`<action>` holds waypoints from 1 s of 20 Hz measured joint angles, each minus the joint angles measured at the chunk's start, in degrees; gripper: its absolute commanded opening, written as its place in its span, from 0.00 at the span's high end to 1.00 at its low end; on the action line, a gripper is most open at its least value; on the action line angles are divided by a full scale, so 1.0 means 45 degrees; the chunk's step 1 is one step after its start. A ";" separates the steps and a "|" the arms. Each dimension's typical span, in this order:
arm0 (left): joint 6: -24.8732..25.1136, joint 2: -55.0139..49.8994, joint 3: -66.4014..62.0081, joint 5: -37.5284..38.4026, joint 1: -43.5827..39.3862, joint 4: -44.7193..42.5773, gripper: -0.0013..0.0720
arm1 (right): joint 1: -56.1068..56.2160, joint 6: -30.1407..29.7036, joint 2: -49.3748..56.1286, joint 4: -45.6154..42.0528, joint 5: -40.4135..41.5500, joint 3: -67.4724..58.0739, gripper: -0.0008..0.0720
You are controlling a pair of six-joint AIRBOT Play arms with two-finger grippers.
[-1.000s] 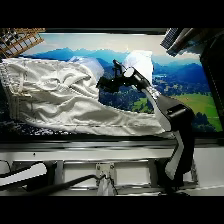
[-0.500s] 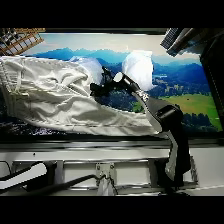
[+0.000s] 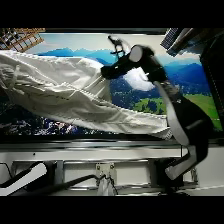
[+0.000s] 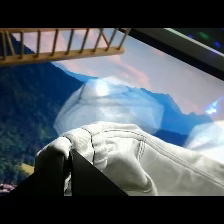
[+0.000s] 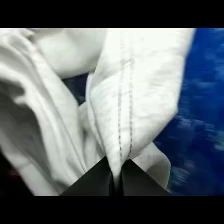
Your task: Fold the clothes and pants, and hang the long-sleeved shirts on hangers.
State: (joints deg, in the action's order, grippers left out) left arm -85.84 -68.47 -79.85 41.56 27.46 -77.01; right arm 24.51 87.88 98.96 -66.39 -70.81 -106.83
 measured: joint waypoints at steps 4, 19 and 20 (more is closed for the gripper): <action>-0.0835 0.0374 0.0000 0.0442 0.0083 -0.1501 0.95 | -0.0068 -0.0083 -0.2278 -0.2827 -0.2113 -0.0039 0.94; -0.1894 0.0364 0.0034 0.0311 0.0068 -0.2608 0.95 | -0.0330 -0.0772 -0.5819 -0.8106 -0.4231 0.1064 0.94; -0.1894 -0.0015 0.0039 0.0121 0.0039 -0.2555 0.95 | -0.0500 -0.0777 -0.5649 -0.8150 -0.3895 0.1384 0.94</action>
State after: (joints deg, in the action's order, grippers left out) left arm -94.37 -68.53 -79.68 42.11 27.64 -88.51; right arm 22.26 84.38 73.54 -103.07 -88.33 -100.60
